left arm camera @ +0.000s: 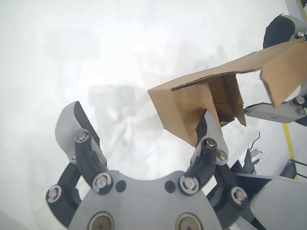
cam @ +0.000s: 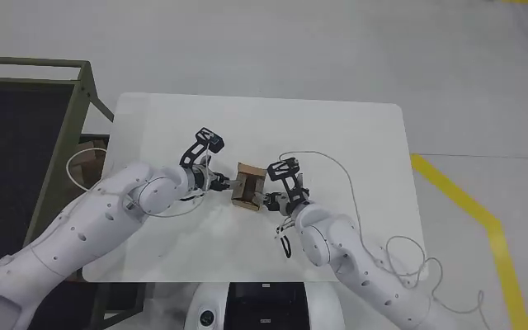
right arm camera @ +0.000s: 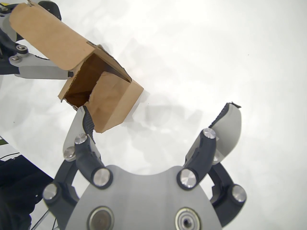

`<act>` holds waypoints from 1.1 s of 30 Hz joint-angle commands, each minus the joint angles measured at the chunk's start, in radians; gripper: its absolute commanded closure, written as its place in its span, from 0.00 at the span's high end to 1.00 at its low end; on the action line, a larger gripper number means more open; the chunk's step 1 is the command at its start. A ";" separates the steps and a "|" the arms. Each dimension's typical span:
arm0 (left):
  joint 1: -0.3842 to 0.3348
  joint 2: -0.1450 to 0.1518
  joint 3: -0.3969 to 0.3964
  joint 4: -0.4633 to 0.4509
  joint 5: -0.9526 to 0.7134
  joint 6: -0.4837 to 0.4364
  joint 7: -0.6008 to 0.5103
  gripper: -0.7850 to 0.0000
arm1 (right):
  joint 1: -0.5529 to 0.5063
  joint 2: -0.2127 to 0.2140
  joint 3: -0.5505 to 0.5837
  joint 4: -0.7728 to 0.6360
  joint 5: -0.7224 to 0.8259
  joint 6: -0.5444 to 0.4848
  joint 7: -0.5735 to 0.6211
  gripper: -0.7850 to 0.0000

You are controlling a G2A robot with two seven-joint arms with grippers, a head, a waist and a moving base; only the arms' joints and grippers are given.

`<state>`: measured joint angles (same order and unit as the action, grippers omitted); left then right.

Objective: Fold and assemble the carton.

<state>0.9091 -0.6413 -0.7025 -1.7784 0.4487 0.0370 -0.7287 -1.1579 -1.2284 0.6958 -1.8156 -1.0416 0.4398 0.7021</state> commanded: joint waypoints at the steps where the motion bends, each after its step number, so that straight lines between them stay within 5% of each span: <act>1: -0.002 -0.006 0.002 0.004 0.007 -0.003 -0.013 1.00 | 0.005 -0.006 -0.008 0.005 -0.012 0.009 0.005 1.00; 33: 0.004 -0.073 -0.016 0.035 0.092 -0.059 -0.143 1.00 | 0.047 -0.095 -0.052 0.093 -0.207 0.113 0.150 1.00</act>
<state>0.9113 -0.7134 -0.7161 -1.7433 0.5383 -0.0205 -0.8697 -1.1093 -1.3215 0.6411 -1.7238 -1.2453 0.5503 0.8499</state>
